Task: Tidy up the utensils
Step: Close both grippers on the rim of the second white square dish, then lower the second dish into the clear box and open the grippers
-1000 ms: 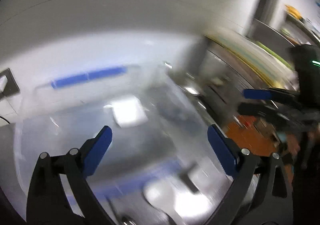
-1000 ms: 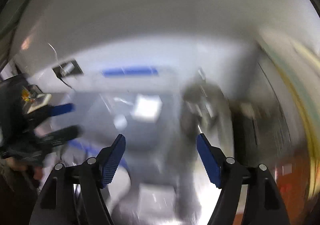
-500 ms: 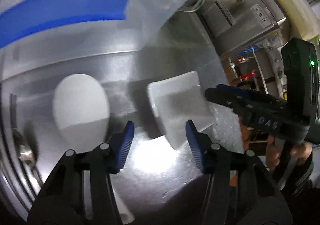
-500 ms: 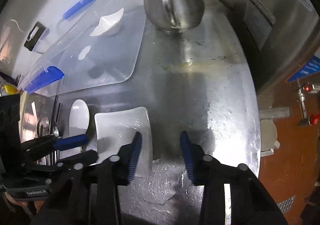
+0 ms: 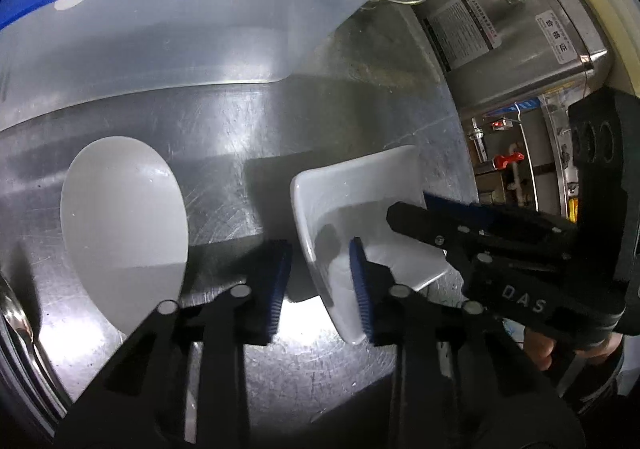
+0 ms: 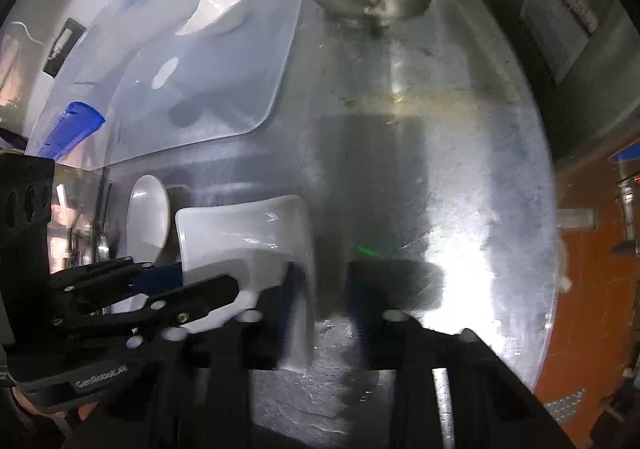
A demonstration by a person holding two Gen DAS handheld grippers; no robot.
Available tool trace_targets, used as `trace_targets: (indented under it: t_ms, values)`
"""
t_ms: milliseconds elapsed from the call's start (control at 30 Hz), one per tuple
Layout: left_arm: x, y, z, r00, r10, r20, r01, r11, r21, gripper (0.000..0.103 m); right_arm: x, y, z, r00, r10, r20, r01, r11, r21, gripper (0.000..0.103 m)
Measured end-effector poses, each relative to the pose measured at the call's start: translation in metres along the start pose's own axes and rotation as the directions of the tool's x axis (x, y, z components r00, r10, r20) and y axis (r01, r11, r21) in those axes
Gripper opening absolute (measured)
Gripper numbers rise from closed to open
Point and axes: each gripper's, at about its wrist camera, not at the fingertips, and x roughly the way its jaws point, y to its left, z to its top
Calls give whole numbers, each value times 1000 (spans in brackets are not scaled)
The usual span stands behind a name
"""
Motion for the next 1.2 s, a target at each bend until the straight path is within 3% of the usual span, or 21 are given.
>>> trace_targets:
  t_ms: [67, 333, 400, 533, 667, 767, 867, 933, 1000, 1100, 1200]
  values:
    - [0, 2, 0, 1000, -5, -2, 5, 1000, -7, 12, 1, 3, -1, 1000, 15, -4, -15, 1000, 4, 11]
    - [-4, -6, -5, 1000, -10, -5, 10, 999, 31, 9, -11, 1, -15, 1000, 1, 25, -2, 999, 42, 10]
    - [-13, -16, -7, 1000, -11, 14, 10, 997, 71, 9, -26, 4, -21, 999, -11, 53, 9, 999, 42, 10]
    - [-68, -44, -2, 991, -57, 119, 38, 987, 158, 9, -90, 26, -26, 980, -22, 197, 21, 1000, 5, 9]
    - [-143, -55, 28, 959, -35, 280, -37, 968, 247, 10, -153, 77, 19, 940, 2, 340, 42, 991, -124, 9]
    - [-187, -38, 83, 943, 11, 332, -97, 965, 243, 10, -164, 112, 77, 930, 22, 368, 50, 981, -185, 9]
    - [-195, -6, 148, 947, 85, 308, -146, 973, 181, 10, -139, 139, 148, 947, -13, 320, 73, 982, -175, 10]
    - [-179, 15, 182, 953, 148, 266, -195, 968, 158, 10, -112, 149, 182, 961, -61, 271, 102, 985, -140, 10]
    - [-151, 39, 210, 967, 175, 185, -198, 973, 117, 10, -75, 148, 204, 974, -113, 194, 136, 985, -107, 11]
    - [-109, 68, 229, 984, 157, 80, -164, 983, 83, 10, -32, 135, 217, 984, -139, 110, 145, 988, -48, 11]
    - [-80, 80, 239, 988, 149, 26, -151, 986, 74, 10, -5, 120, 226, 988, -144, 60, 144, 990, 7, 11]
